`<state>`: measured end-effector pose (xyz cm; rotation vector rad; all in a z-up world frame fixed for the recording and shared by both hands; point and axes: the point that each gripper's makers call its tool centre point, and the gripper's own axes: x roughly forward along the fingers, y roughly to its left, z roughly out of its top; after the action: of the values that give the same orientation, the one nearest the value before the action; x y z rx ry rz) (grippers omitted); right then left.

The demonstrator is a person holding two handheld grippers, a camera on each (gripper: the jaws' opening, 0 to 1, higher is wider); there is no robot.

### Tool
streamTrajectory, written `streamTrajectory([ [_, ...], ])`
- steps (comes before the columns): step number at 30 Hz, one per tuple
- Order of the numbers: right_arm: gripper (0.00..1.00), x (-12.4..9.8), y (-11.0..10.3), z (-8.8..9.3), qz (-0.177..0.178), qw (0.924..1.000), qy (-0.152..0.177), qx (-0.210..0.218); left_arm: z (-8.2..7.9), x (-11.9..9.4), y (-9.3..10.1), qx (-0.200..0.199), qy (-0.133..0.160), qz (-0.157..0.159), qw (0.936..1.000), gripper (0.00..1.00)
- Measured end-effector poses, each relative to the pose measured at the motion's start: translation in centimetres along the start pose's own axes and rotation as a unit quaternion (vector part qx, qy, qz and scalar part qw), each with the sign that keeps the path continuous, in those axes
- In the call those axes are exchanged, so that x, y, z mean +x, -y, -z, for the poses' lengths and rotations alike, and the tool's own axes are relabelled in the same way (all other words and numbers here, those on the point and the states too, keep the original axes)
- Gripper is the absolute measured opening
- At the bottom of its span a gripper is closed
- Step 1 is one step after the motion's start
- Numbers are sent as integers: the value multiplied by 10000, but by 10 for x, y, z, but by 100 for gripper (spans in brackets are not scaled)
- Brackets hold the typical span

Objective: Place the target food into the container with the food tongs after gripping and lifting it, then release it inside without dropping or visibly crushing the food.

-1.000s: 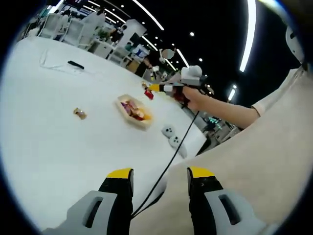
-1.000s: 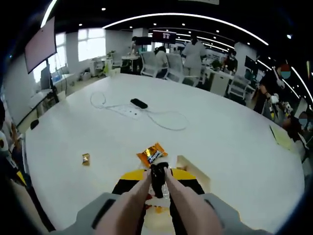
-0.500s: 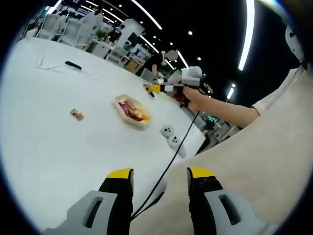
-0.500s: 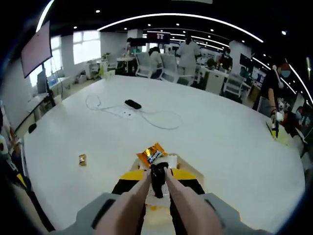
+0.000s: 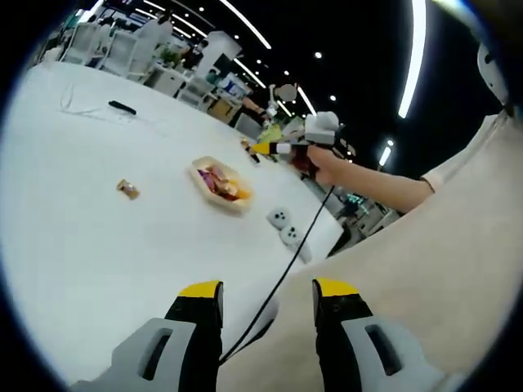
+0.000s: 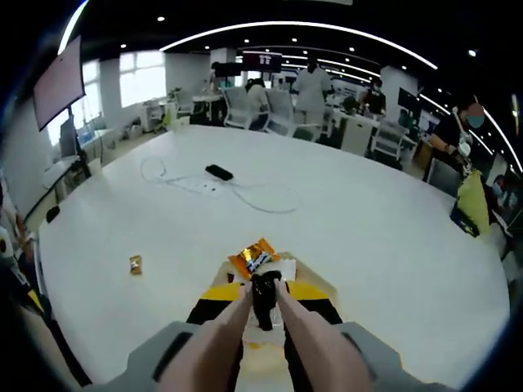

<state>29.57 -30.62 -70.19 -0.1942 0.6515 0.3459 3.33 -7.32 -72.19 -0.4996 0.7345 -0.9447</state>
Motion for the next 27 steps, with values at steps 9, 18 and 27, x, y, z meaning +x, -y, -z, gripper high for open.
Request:
streamTrajectory([
  [9, 17, 0, 1, 0, 41, 10000, -16, -20, 0, 0, -1, -14, 9, -11, 10000, 43],
  [18, 18, -1, 3, 0, 53, 10000, -5, -8, 2, 1, -1, -32, 3, -12, 10000, 43],
  [27, 18, 0, 2, 1, 45, 10000, -7, -13, 1, 1, -1, -31, 4, -16, 10000, 43],
])
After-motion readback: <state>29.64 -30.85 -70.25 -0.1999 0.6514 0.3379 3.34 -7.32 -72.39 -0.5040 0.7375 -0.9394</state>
